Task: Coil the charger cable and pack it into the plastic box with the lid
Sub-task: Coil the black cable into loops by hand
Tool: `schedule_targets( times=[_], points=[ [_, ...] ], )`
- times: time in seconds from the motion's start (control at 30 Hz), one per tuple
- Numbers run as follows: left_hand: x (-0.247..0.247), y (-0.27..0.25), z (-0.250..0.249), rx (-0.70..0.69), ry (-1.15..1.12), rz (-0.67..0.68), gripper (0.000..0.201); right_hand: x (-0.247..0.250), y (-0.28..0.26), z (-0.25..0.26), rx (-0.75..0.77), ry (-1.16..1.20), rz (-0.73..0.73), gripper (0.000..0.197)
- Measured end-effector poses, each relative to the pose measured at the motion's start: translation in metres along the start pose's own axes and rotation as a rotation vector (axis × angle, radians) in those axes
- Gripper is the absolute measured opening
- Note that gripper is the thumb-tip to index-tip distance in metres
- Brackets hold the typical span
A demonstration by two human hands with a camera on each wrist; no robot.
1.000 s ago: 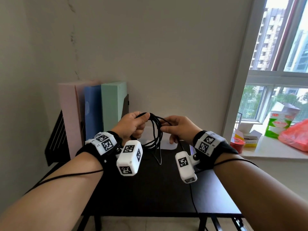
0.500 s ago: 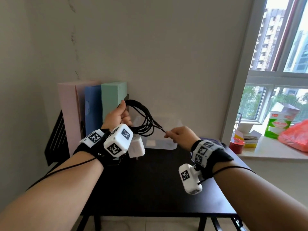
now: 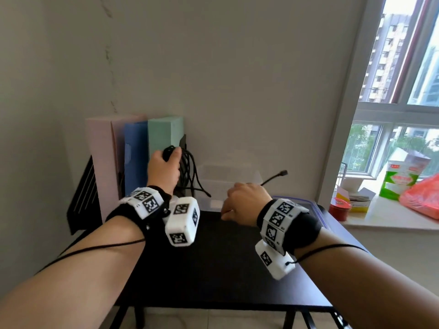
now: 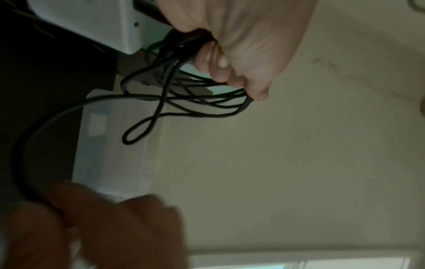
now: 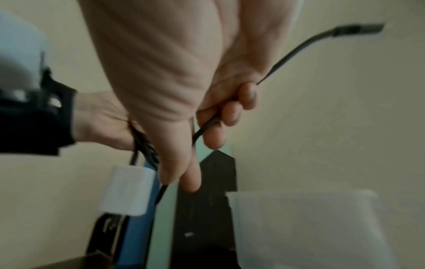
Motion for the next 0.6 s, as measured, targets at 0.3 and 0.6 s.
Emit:
schedule_targets(
  times=[0.3,0.6],
  points=[
    [-0.048,-0.046,0.002,0.144,0.084,0.493,0.023,0.055,0.004,-0.028,-0.178,0.662,-0.487,0.043],
    [-0.066,-0.065,-0.009,0.203,0.173,0.671,0.033,0.045,-0.001,-0.053,-0.284,0.739,-0.486,0.051]
  ],
)
Point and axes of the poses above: each hand's wrist, its own y-axis towards the middle knuckle, its own x-axis out of the back of the hand, z = x × y, the point moved 5 cm from there along y, towards the middle knuckle, and after that the axes turned 14 degrees about -y, right-handed, at the moved point
